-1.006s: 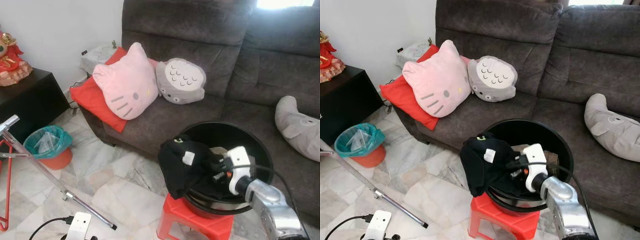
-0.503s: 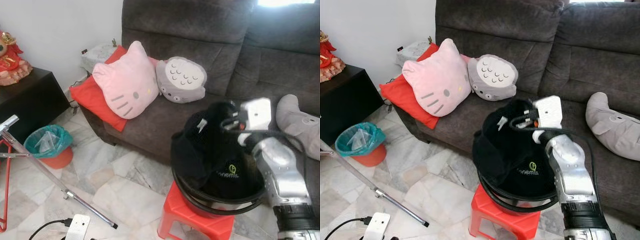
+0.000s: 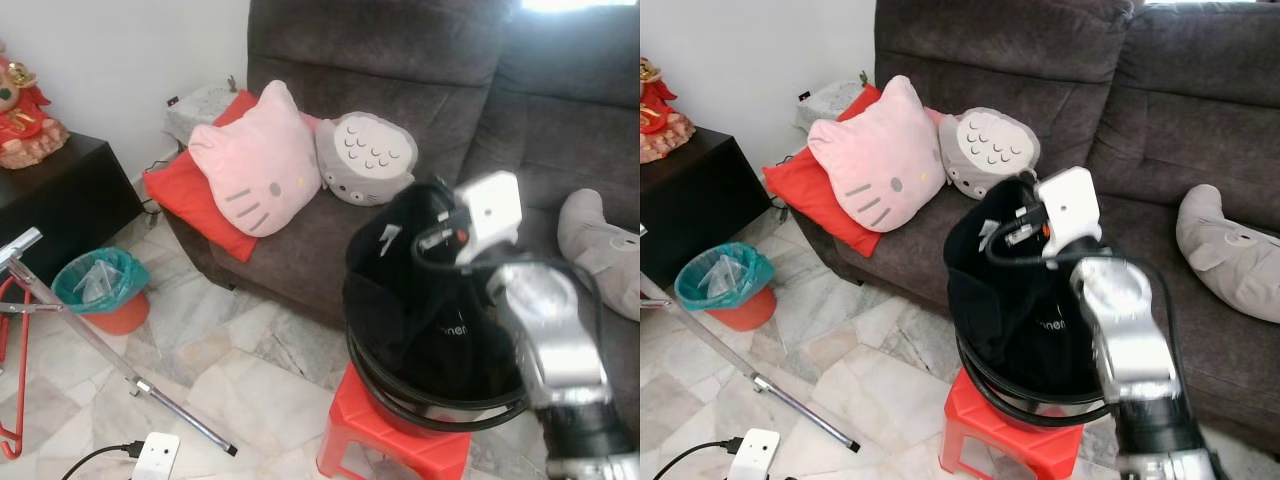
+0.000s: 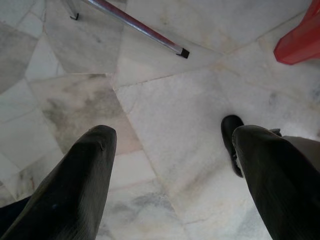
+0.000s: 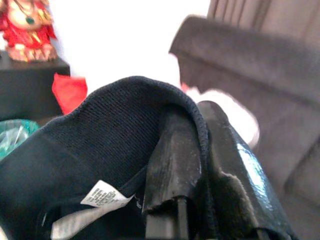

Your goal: Hang hanger

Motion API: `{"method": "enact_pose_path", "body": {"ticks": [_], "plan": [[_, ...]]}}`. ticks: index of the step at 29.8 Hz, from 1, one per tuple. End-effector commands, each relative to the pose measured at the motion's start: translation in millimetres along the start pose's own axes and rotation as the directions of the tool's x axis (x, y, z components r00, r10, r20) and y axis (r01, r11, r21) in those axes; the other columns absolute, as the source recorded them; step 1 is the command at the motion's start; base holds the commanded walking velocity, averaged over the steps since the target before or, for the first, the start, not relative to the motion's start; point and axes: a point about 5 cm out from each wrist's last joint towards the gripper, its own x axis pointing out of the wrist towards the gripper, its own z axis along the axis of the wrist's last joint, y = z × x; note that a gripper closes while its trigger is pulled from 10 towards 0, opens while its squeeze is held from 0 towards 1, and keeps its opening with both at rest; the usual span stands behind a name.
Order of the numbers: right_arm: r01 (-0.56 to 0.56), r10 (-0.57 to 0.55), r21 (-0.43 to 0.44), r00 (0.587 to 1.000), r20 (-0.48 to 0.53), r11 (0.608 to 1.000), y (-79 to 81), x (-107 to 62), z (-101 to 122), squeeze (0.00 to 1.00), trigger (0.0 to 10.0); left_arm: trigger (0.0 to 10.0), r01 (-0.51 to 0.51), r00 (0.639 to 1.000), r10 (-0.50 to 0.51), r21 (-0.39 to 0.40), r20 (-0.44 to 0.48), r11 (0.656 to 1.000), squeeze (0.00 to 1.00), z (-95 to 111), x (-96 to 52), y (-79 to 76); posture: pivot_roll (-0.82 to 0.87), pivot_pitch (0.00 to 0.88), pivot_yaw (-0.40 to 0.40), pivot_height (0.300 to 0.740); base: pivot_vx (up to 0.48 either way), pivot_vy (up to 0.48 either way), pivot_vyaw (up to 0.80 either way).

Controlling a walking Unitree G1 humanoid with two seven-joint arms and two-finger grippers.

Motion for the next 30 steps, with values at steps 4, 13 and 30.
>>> {"method": "enact_pose_path", "body": {"ticks": [4, 13, 30], "plan": [[0.085, -0.089, 0.037, 0.99, 0.109, 0.996, 3.0, 0.8, 24.6, 0.0, 10.0, 10.0, -0.005, 1.0, 0.005, 0.001, -0.01, 1.0, 0.0, -4.6, -1.3, 3.2, -0.1, 0.0, 0.09, 0.74, 0.0, 0.0, 0.0], [0.259, -0.292, 0.191, 0.941, 0.17, 0.947, 27.0, -2.9, 28.4, 0.0, 10.0, 10.0, -0.015, 1.0, 0.015, -0.008, -0.011, 1.0, 0.0, -8.5, -2.7, 7.2, -0.08, 0.0, 0.088, 0.74, -0.159, 0.0, 0.0], [0.304, -0.339, 0.18, 0.915, 0.219, 0.936, 34.9, 0.6, 38.6, 0.0, 10.0, 10.0, -0.022, 0.999, 0.023, 0.004, -0.041, 1.0, 0.0, -19.8, -6.0, 12.7, -0.08, 0.0, 0.084, 0.74, -0.415, 0.0, 0.0]]}}
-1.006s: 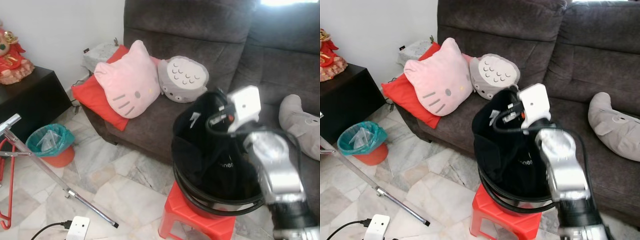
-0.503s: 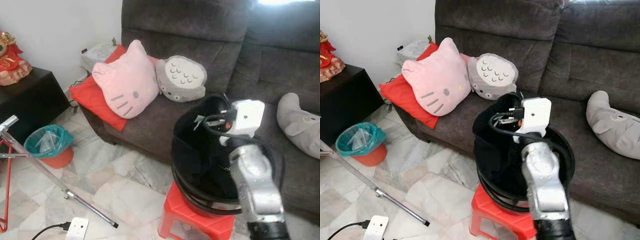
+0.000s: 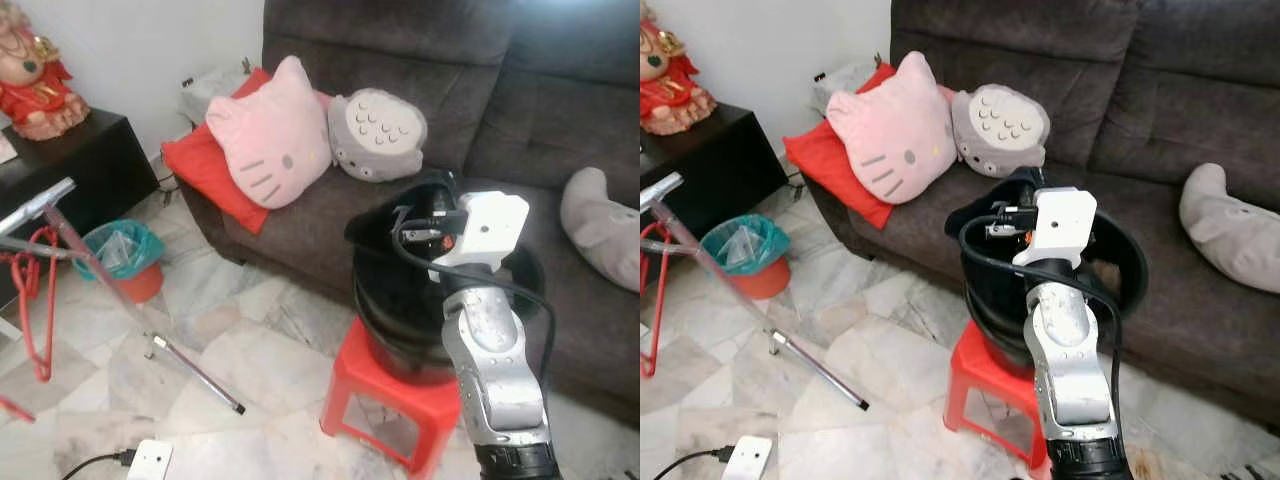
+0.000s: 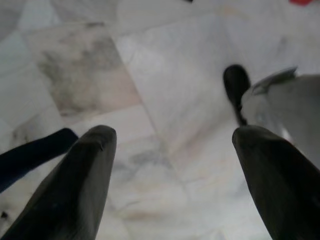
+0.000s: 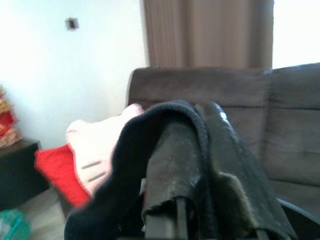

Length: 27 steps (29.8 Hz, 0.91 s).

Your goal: Hang hanger

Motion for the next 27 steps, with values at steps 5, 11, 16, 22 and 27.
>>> {"method": "enact_pose_path", "body": {"ticks": [5, 11, 16, 22, 27], "plan": [[-0.015, 0.017, -0.038, 0.999, 0.048, 0.999, 6.6, 4.3, 9.2, 0.0, 10.0, 10.0, -0.009, 1.0, 0.009, 0.007, -0.028, 1.0, 0.0, -11.0, -2.9, 4.9, -0.08, 0.0, 0.086, 0.74, -0.424, 0.0, 0.0], [0.002, 0.001, -0.042, 0.998, 0.068, 0.999, 5.9, 5.3, 11.1, 0.0, 10.0, 10.0, -0.013, 0.999, 0.013, 0.007, -0.032, 1.0, 0.0, -12.3, -3.4, 6.1, -0.08, 0.0, 0.087, 0.74, -0.422, 0.0, 0.0], [0.004, 0.001, -0.063, 0.996, 0.087, 0.998, 6.1, 6.0, 13.2, 0.0, 10.0, 10.0, -0.017, 0.999, 0.017, 0.005, -0.037, 1.0, 0.0, -13.6, -3.7, 7.0, -0.08, 0.0, 0.087, 0.74, -0.425, 0.0, 0.0], [0.004, 0.003, -0.071, 0.995, 0.099, 0.997, 6.8, 7.3, 14.9, 0.0, 10.0, 10.0, -0.021, 0.999, 0.021, 0.003, -0.038, 1.0, 0.0, -13.2, -3.5, 7.1, -0.08, 0.0, 0.087, 0.74, -0.422, 0.0, 0.0], [0.004, 0.008, -0.093, 0.992, 0.123, 0.996, 7.9, 8.8, 18.7, 0.0, 10.0, 10.0, -0.025, 0.999, 0.025, -0.003, -0.036, 1.0, 0.0, -12.9, -3.6, 7.8, -0.08, 0.0, 0.088, 0.74, -0.421, 0.0, 0.0]]}}
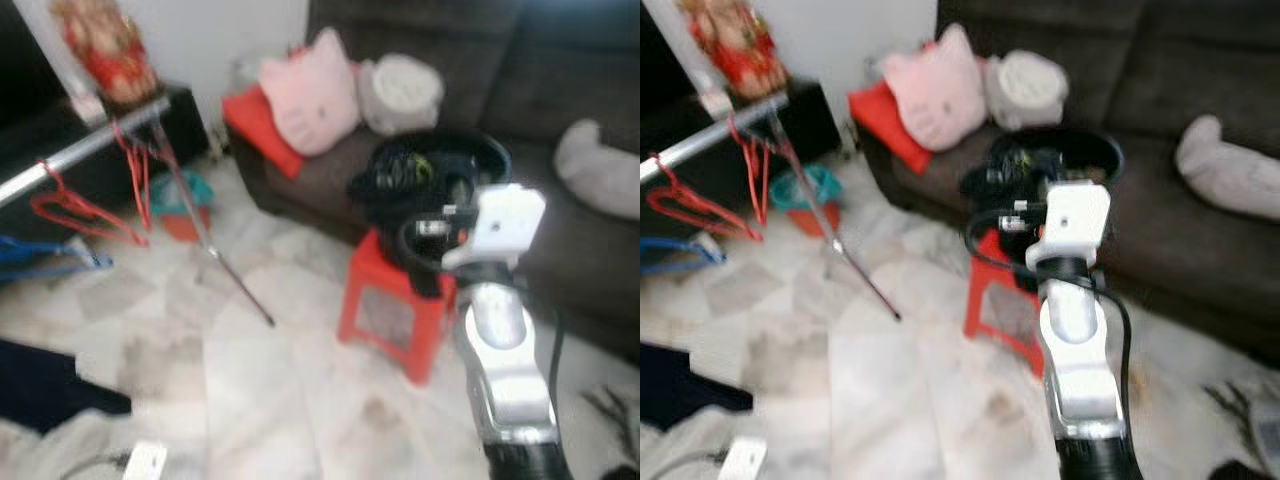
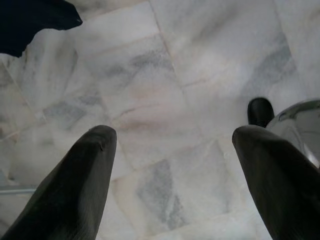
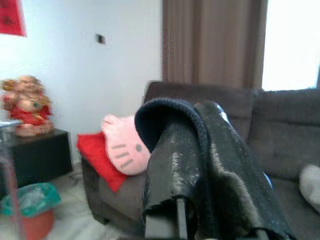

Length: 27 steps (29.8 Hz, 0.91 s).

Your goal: Hang hanger

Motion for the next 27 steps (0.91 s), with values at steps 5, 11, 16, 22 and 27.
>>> {"method": "enact_pose_path", "body": {"ticks": [5, 11, 16, 22, 27], "plan": [[-0.009, 0.009, -0.009, 0.998, 0.058, 1.0, 1.4, 4.3, 10.9, 0.0, 10.0, 10.0, -0.009, 1.0, 0.009, -0.009, -0.024, 1.0, 0.0, -8.1, -1.6, 0.4, -0.08, 0.0, 0.086, 0.74, -0.422, 0.0, 0.0], [-0.022, 0.022, -0.002, 0.999, 0.049, 1.0, 3.0, 5.9, 8.2, 0.0, 10.0, 10.0, -0.012, 1.0, 0.012, -0.011, -0.015, 1.0, 0.0, -4.6, -0.7, -0.8, -0.07, 0.0, 0.083, 0.74, -0.285, 0.0, 0.0], [-0.034, 0.034, 0.002, 0.999, -0.021, 0.999, -0.2, 2.3, -8.6, 0.0, 10.0, 10.0, -0.013, 1.0, 0.013, -0.01, -0.01, 1.0, 0.0, -3.6, -0.4, -1.8, -0.06, 0.0, 0.079, 0.74, 0.0, 0.0, 0.0], [-0.065, 0.063, -0.014, 0.993, -0.103, 0.998, -1.9, -3.1, -28.2, 0.0, 10.0, 10.0, -0.012, 1.0, 0.012, -0.013, -0.008, 1.0, 0.0, -3.3, -0.3, -2.9, -0.06, 0.0, 0.076, 0.74, 0.0, 0.0, 0.0], [-0.032, 0.012, -0.072, 0.964, -0.264, 0.997, -18.9, -12.2, -61.9, 0.0, 10.0, 10.0, 0.005, 1.0, -0.005, -0.024, -0.008, 1.0, 0.0, -2.9, 0.0, -5.9, -0.05, 0.0, 0.071, 0.74, 0.0, 0.0, 0.0]]}}
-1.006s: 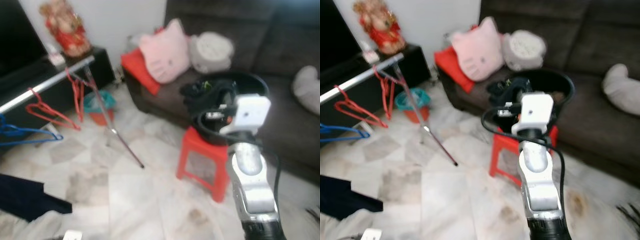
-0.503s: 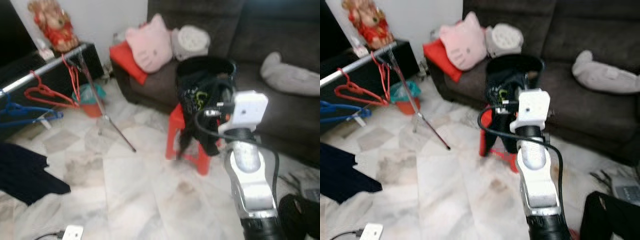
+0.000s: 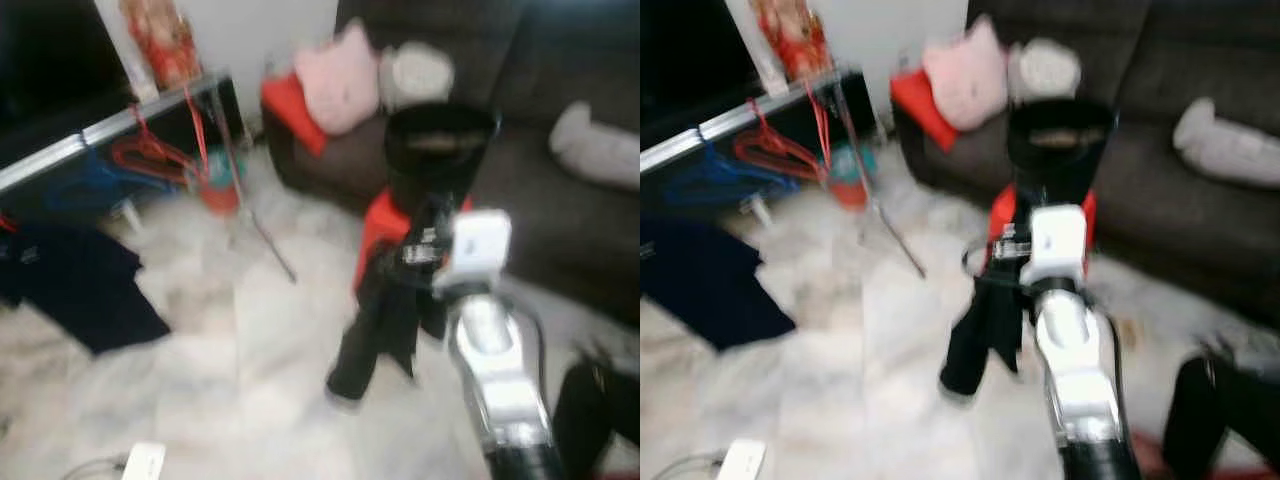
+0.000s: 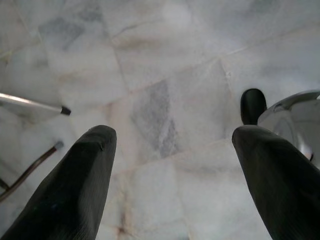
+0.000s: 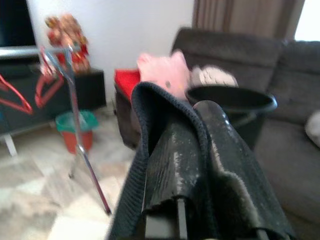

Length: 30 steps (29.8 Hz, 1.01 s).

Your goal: Hang hanger

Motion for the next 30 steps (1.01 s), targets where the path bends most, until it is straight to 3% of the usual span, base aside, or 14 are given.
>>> {"method": "enact_pose_path", "body": {"ticks": [1, 6, 11, 13, 20, 30], "plan": [[0.057, -0.059, -0.029, 0.997, -0.048, 0.998, -17.6, 0.8, -11.7, 0.0, 10.0, 10.0, 0.0, 1.0, 0.0, -0.003, 0.007, 1.0, 0.0, 2.2, 0.1, 2.6, -0.05, 0.0, 0.071, 0.74, 0.0, 0.0, 0.0], [0.182, -0.173, 0.022, 0.96, -0.219, 0.983, -55.0, -10.6, -57.2, 0.0, 10.0, 10.0, 0.005, 1.0, -0.005, -0.006, 0.012, 1.0, 0.0, 4.0, 0.5, 1.8, -0.05, 0.0, 0.066, 0.74, 0.0, 0.0, 0.0], [0.22, -0.209, -0.02, 0.887, -0.412, 0.975, -80.0, -26.6, -96.4, 0.0, 10.0, 10.0, 0.004, 1.0, -0.004, -0.012, 0.01, 1.0, 0.0, 4.0, 0.8, -0.3, -0.04, 0.0, 0.058, 0.74, 0.0, 0.0, 0.0], [0.194, -0.191, -0.038, 0.877, -0.441, 0.98, -80.8, -28.0, -101.4, 0.0, 10.0, 10.0, 0.006, 1.0, -0.006, -0.016, 0.013, 1.0, 0.0, 4.0, 0.9, -1.7, -0.04, 0.0, 0.058, 0.74, 0.0, 0.0, 0.0], [0.114, -0.11, -0.013, 0.914, -0.391, 0.993, -72.6, -15.5, -95.1, 0.0, 10.0, 10.0, 0.005, 1.0, -0.005, -0.023, 0.029, 1.0, 0.0, 4.4, 0.5, -1.0, -0.04, 0.0, 0.055, 0.74, 0.0, 0.0, 0.0], [0.082, -0.081, -0.013, 0.919, -0.386, 0.997, -66.6, -11.1, -95.7, 0.0, 10.0, 10.0, 0.004, 0.999, -0.003, -0.024, 0.036, 1.0, 0.0, 3.8, 0.0, 0.1, -0.04, 0.0, 0.049, 0.74, 0.0, 0.0, 0.0]]}}
